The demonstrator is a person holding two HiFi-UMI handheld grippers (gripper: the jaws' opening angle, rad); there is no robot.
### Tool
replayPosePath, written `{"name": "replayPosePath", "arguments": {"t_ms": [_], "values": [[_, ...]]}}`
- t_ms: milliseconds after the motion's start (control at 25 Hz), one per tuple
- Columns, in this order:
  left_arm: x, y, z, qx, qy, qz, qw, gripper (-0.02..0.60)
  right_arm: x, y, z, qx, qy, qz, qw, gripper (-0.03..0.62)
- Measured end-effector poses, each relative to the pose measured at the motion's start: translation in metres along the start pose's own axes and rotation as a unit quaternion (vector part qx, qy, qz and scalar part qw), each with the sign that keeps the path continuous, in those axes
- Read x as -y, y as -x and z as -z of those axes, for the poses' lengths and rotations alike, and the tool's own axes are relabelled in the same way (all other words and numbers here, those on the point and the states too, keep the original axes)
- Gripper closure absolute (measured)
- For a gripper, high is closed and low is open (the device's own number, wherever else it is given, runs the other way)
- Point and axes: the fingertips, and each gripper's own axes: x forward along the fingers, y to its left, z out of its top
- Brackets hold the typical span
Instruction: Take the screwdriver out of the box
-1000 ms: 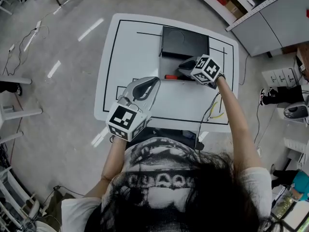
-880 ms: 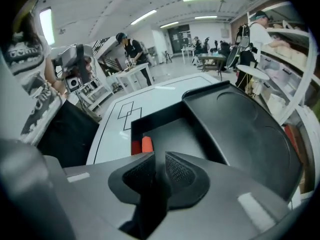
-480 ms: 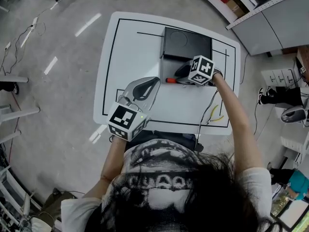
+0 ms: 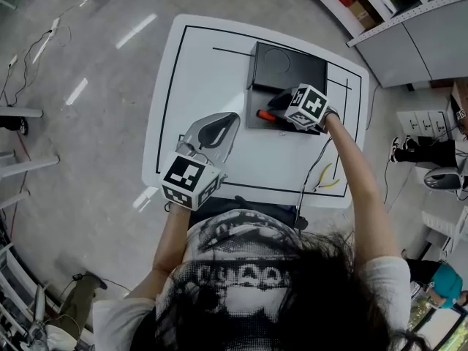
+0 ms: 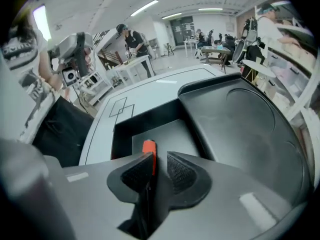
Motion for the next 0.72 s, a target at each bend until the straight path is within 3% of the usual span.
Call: {"name": "replayPosePath", "arguments": {"t_ms": [160, 320, 440, 720], "values": [[-0.007, 0.001, 0.000, 0.001, 0.007, -0.011, 0.9999, 0.581, -0.014, -0.002, -0.002, 0.002, -0.015, -0.046, 0.999, 0.453], [-0.009, 0.000, 0.004, -0.003, 0.010, -0.017, 0.9998, 0.581, -0.030, -0.016, 0.010, -0.040, 0.021, -0.066, 0.997, 0.434], [-0.009, -0.002, 0.006, -0.006, 0.013, -0.020, 0.9997, 0.581, -0.037, -0.018, 0.011, -0.054, 0.051, -0.072, 0.995, 0.487], [-0.003, -0.006, 0.005, -0.007, 0.012, -0.021, 0.9997, 0.581, -0.037, -0.019, 0.012, -0.058, 0.053, -0.078, 0.994, 0.493]]}}
